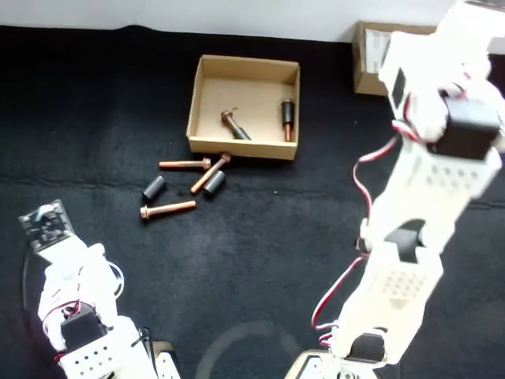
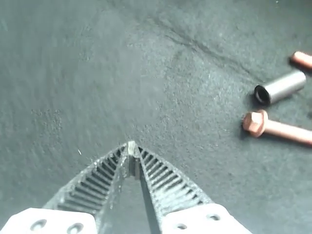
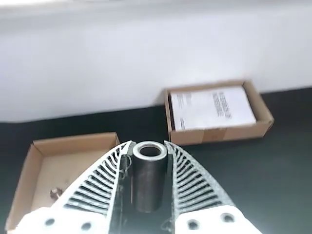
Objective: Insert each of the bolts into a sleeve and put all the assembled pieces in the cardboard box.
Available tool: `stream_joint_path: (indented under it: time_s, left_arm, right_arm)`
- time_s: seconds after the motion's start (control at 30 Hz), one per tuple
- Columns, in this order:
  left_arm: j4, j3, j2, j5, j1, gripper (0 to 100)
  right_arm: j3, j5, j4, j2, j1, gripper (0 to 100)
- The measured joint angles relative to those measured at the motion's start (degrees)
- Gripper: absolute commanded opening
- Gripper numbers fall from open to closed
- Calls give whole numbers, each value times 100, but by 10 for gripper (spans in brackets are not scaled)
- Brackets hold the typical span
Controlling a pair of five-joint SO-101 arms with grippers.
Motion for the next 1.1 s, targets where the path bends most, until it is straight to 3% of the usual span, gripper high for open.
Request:
stream_joint_path:
  time_s: [0.2, 0.47, 0.53, 0.73, 0.93, 1.1]
  left_arm:
    - [26, -35, 0, 1363, 105, 9]
    - [26, -35, 0, 1626, 818, 10]
    - [-53, -35, 0, 1749, 835, 10]
    - [-501, -35, 0, 3024, 958, 10]
    - [-914, -35, 0, 3560, 1363, 10]
    - [-1266, -9, 0, 3842, 1758, 10]
  right_arm:
    - [-9, 0, 0, -844, -9, 7]
    - [193, 0, 0, -2092, 0, 6]
    - [870, 0, 0, -2734, 70, 6]
    - [4281, 0, 0, -4923, 167, 6]
    - [7534, 0, -123, -6673, 167, 6]
    - [9116, 0, -484, -7745, 167, 6]
